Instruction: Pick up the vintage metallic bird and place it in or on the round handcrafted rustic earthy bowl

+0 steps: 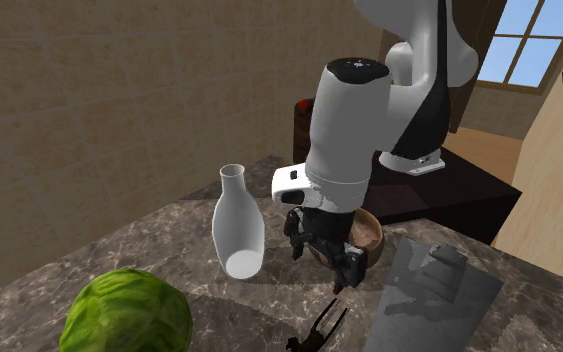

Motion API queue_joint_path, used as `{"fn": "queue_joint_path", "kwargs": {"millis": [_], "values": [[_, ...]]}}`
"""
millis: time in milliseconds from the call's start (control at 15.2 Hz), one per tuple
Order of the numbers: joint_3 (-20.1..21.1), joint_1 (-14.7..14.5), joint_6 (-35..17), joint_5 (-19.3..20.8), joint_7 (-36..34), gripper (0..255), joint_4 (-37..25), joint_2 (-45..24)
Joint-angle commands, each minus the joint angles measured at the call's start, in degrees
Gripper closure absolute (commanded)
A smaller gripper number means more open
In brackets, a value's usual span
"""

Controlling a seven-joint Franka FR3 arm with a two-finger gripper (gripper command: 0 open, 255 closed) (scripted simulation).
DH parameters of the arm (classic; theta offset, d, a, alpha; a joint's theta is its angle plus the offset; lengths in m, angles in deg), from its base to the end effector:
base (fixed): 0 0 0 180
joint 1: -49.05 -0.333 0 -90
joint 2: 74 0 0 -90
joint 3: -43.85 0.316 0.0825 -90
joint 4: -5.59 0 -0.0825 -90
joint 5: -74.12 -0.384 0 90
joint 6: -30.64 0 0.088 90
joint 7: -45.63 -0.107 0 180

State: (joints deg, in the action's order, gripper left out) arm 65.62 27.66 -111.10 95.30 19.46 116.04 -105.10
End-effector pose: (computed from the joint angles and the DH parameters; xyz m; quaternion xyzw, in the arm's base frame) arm 0.4661 0.4233 0.2271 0.9648 0.2603 0.0376 0.0008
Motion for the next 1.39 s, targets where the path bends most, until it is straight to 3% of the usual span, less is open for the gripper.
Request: {"fn": "queue_joint_path", "kwargs": {"millis": [0,264,726,1254,1320], "values": [[-0.6,-2.0,0.0,1.4,-0.4,0,-3.5,-4.0],[-1.4,-5.3,0.4,3.2,-0.4,0,-9.9,-10.7],[-3.2,-6.6,-2.5,4.8,-1.3,0,-12.0,-15.6],[-3.2,-6.6,-2.5,4.8,-1.3,0,-12.0,-15.6],[-3.2,-6.6,-2.5,4.8,-1.3,255,-12.0,-15.6]]}}
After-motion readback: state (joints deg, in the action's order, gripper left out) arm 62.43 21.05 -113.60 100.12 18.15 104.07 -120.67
